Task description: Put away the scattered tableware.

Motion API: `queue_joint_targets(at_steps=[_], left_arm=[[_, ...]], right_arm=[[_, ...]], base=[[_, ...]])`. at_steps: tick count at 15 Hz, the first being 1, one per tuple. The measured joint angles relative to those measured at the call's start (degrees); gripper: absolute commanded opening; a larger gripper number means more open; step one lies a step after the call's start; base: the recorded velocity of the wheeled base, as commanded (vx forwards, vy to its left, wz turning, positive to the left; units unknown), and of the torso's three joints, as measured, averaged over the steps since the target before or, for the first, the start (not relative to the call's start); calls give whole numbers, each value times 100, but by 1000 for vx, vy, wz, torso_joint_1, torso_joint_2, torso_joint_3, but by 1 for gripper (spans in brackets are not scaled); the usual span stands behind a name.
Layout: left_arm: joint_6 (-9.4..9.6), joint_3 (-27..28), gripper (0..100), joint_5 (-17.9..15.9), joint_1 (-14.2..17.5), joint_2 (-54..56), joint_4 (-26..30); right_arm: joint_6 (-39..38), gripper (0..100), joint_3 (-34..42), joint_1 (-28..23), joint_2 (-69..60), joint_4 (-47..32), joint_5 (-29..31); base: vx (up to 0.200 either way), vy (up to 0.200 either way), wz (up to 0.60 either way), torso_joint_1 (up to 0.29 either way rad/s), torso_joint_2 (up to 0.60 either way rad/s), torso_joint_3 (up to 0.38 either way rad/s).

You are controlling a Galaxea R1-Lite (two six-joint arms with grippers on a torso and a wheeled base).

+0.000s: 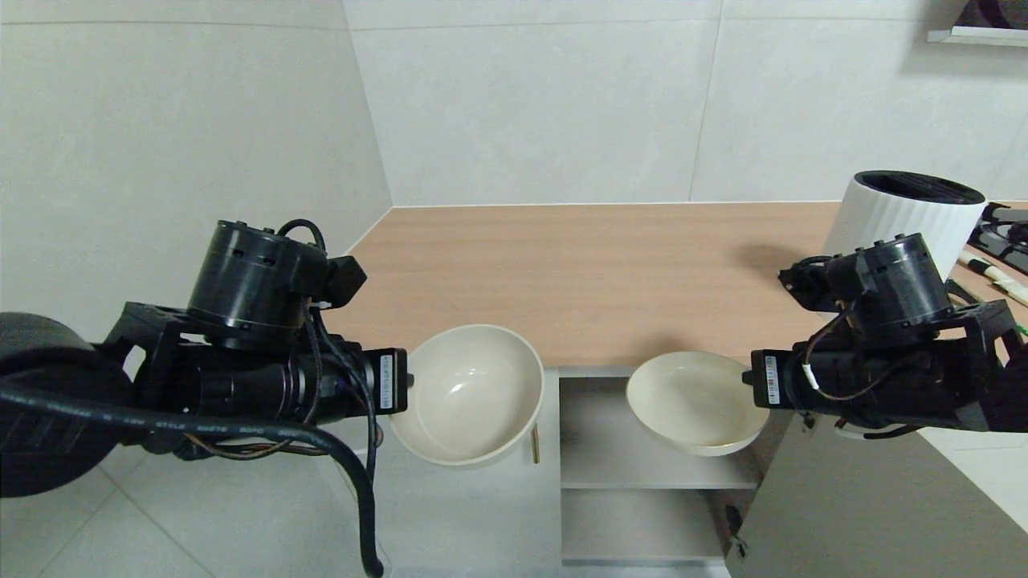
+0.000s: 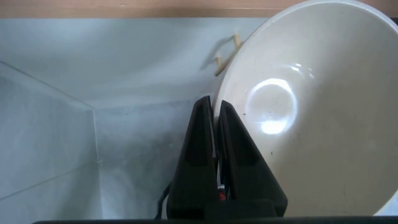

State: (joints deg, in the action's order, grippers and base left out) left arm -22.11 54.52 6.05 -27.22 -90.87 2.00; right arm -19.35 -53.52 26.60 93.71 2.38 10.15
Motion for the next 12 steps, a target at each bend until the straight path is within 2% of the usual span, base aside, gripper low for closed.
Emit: queue_joint_targets(at_steps=[4, 12], left_arm=[[-9, 11, 0, 0, -4, -43, -4], [-11, 6, 0, -2, -1, -59, 7]], right_arm=[[2, 0, 54, -17, 127, 169, 13], [11, 0, 85, -15, 210, 178, 13]], base=[[0, 0, 0, -20, 49, 25], [0, 0, 0, -179, 446, 260]])
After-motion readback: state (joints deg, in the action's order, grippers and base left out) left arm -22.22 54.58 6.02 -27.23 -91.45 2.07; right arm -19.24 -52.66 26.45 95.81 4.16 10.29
